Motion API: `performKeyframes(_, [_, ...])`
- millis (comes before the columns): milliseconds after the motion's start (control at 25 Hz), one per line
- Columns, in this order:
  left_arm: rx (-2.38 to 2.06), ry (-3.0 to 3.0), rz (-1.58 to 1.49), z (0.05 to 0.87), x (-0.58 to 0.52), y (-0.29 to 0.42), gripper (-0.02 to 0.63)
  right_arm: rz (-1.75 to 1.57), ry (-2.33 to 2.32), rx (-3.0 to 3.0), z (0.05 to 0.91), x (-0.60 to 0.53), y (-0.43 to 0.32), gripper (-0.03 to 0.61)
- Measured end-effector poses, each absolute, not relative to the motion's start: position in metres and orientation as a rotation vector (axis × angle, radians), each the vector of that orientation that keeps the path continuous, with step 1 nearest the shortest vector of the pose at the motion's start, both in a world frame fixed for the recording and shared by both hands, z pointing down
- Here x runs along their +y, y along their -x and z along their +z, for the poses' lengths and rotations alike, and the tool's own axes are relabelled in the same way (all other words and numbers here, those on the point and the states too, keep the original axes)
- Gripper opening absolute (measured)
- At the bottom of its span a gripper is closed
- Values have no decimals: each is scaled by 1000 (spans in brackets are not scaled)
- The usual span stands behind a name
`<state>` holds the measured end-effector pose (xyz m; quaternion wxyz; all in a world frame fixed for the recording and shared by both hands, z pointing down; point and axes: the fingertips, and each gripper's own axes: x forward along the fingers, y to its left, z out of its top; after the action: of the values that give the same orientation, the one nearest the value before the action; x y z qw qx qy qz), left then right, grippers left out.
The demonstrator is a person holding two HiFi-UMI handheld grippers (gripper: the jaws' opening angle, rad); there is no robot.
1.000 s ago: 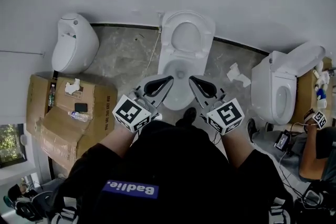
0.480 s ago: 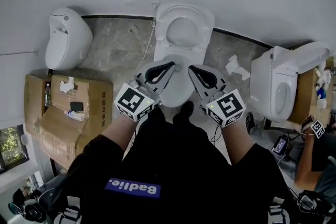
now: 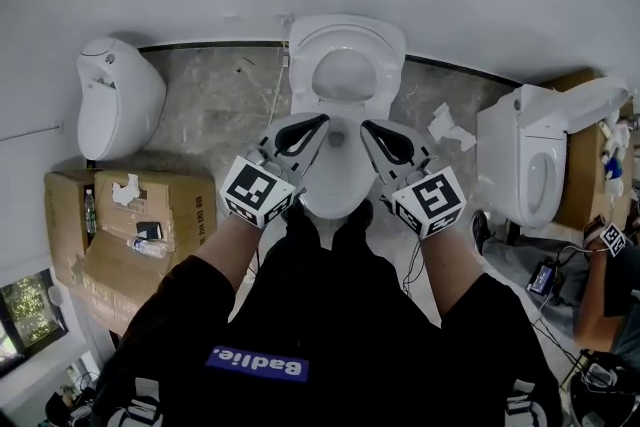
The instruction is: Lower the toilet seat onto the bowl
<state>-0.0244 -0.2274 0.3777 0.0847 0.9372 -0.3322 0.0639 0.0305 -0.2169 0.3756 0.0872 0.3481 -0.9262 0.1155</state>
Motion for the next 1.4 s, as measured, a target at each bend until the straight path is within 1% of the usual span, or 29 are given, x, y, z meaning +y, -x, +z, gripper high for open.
performKeyframes(400, [-975,-2772,232,414,-286,28,17,349,-1109,-2670,414,-275,-43,29])
performKeyframes(920, [-1020,-2725,358,476,-332,43,20,382,-1103,-2564,473,-317,-55,34])
performKeyframes(1000, [-1028,-2722,378,483,-339,44,35,384,-1099,-2552,481,-323,-59,50])
performKeyframes(1080, [-1035,-2724,397,490,-348,46,73,375,-1096,-2538,489,-331,-63,78])
performKeyframes(1400, [-1067,-2755,513,520,-391,60,107,305,-1093,-2446,526,-365,-71,132])
